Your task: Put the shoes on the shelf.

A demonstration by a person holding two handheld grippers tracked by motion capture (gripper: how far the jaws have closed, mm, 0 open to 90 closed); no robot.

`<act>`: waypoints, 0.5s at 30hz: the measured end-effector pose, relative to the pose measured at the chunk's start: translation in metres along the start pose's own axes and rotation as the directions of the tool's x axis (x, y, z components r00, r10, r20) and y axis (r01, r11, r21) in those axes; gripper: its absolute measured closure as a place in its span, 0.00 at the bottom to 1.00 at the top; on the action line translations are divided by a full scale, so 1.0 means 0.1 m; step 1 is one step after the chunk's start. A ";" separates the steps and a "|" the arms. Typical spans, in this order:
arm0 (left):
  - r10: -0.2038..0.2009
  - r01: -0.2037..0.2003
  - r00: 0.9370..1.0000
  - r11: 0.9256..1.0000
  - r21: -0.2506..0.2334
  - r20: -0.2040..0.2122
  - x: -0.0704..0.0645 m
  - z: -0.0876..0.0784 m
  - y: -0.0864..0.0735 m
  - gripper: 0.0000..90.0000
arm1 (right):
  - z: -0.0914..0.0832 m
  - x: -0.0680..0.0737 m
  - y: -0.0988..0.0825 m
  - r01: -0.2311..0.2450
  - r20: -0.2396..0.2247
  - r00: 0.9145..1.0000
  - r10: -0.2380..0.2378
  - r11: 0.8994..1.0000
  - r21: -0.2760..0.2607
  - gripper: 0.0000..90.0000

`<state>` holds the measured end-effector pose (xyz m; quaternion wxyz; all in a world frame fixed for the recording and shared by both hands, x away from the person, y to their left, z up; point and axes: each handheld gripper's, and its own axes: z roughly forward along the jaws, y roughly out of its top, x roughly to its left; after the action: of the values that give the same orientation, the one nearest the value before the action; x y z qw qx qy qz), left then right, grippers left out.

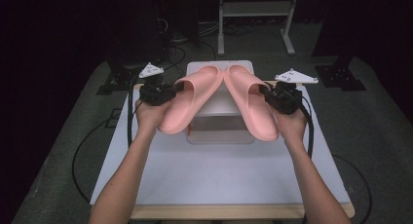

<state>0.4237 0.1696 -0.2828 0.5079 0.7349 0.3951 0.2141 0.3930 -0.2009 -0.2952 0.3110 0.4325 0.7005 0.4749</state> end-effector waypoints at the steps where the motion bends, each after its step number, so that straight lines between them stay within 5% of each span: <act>1: -0.004 0.004 1.000 1.000 0.001 -0.002 0.00 0.01 0.00 0.87 | 0.01 0.00 0.00 0.001 0.001 1.000 -0.001 1.000 0.003 0.88; 15: -0.025 0.025 1.000 0.999 0.020 0.004 -0.01 0.15 0.02 0.86 | 0.13 -0.04 0.06 -0.020 0.004 1.000 0.020 0.999 0.025 0.87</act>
<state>0.4347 0.1597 -0.2866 0.5041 0.7353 0.4053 0.2024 0.4073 -0.1987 -0.2942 0.3021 0.4443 0.7014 0.4684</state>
